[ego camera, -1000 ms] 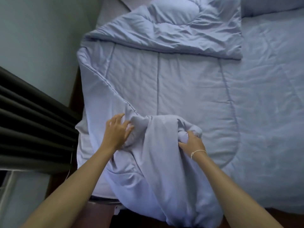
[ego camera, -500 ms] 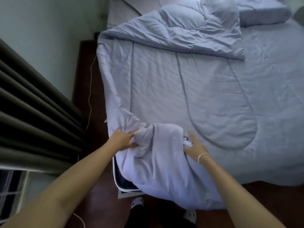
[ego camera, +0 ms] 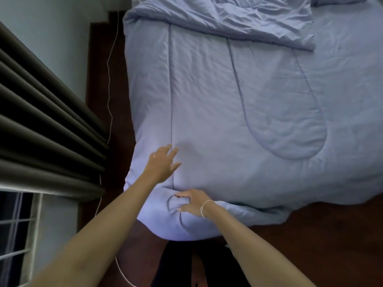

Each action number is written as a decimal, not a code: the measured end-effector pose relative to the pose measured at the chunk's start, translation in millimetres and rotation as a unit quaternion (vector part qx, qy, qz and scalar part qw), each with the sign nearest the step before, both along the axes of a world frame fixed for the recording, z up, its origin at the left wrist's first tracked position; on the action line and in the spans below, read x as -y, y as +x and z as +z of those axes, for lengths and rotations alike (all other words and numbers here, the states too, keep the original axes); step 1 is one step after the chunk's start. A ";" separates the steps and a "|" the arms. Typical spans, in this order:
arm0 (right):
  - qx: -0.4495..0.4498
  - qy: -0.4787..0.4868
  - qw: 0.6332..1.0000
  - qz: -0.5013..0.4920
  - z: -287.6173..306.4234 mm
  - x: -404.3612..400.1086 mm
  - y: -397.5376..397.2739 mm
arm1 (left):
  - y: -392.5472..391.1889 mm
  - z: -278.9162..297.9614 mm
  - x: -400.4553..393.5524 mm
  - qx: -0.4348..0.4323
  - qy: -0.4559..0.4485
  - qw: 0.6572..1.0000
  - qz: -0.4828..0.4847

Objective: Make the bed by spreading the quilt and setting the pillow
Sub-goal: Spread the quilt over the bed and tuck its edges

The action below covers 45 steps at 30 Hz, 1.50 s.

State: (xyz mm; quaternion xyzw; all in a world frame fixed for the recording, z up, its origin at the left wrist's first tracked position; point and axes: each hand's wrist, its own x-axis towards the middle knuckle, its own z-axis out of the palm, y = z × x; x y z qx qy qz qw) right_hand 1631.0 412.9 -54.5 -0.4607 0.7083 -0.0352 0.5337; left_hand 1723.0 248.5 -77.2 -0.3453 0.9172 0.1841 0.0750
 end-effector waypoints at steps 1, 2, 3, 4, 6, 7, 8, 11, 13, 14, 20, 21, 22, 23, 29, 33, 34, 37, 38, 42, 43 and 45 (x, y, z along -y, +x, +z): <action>0.008 0.013 1.000 -0.004 0.1 -1.3 -3.7 | -3.9 -9.5 -8.9 0.033 -0.002 0.999 -0.026; 0.017 0.025 0.999 -0.014 0.3 -2.0 -9.5 | -4.4 -18.6 -14.6 0.065 0.001 0.997 -0.043; 0.020 0.026 0.998 -0.052 -0.6 -4.4 -17.6 | -3.5 -26.5 -19.4 0.088 0.013 0.995 -0.050; 0.009 0.016 0.994 -0.106 -2.3 -7.3 -28.1 | -0.5 -34.1 -23.1 0.101 0.027 0.993 -0.048; -0.090 -0.037 0.980 -0.175 -9.6 -14.4 -56.7 | 9.8 -45.9 -32.7 0.102 0.023 0.993 -0.046; -0.146 -0.054 0.971 -0.179 -12.9 -18.4 -71.0 | 16.6 -49.4 -37.3 0.104 0.008 0.993 -0.052; -0.191 -0.049 0.965 -0.175 -16.3 -22.7 -84.3 | 22.2 -53.1 -41.6 0.107 -0.003 0.993 -0.058; -0.232 0.051 0.965 -0.111 -27.9 -28.0 -104.7 | 31.0 -56.9 -42.4 0.096 -0.019 0.993 -0.069; -0.243 0.083 0.965 -0.051 -34.3 -27.6 -101.6 | 28.8 -53.8 -37.0 0.077 -0.032 0.994 -0.069; -0.246 0.089 0.965 -0.030 -36.9 -28.4 -96.9 | 27.0 -52.6 -34.6 0.067 -0.035 0.995 -0.066; -0.218 0.046 0.975 0.018 -45.5 -51.9 -65.0 | 18.7 -46.6 -26.5 0.041 -0.023 0.997 -0.059; -0.215 0.049 0.975 0.015 -44.5 -51.5 -66.4 | 16.3 -43.6 -25.5 0.047 -0.017 0.997 -0.058; -0.213 0.059 0.975 0.016 -43.6 -48.4 -69.5 | 12.2 -40.5 -23.8 0.059 -0.014 0.997 -0.055; -0.211 0.068 0.975 0.021 -42.6 -43.2 -73.0 | 7.5 -37.5 -21.3 0.079 -0.009 0.996 -0.052; -0.291 -0.104 0.937 -0.162 -31.7 -8.2 -95.4 | -8.1 -26.7 -12.6 0.108 0.056 0.992 -0.020; -0.359 -0.189 0.891 -0.204 -55.9 20.9 -117.1 | -3.1 -17.5 -3.5 0.095 0.072 0.993 -0.020; -0.357 -0.180 0.898 -0.183 -62.4 27.0 -117.0 | 0.9 -14.3 -1.5 0.098 0.064 0.993 -0.017; -0.359 -0.131 0.914 -0.134 -76.6 41.1 -105.9 | 18.5 -3.4 2.3 0.139 0.044 0.989 0.014; -0.356 -0.119 0.918 -0.127 -77.1 44.0 -100.7 | 25.5 -0.2 4.3 0.155 0.042 0.987 0.026; -0.320 -0.136 0.936 -0.048 -68.2 45.6 -79.9 | 44.4 12.1 14.3 0.202 0.034 0.978 0.038; -0.318 -0.138 0.938 -0.018 -66.6 45.4 -74.8 | 45.9 15.3 18.2 0.207 0.029 0.977 0.039; -0.321 -0.144 0.936 -0.001 -65.6 46.1 -65.8 | 44.8 21.4 25.5 0.207 0.020 0.977 0.049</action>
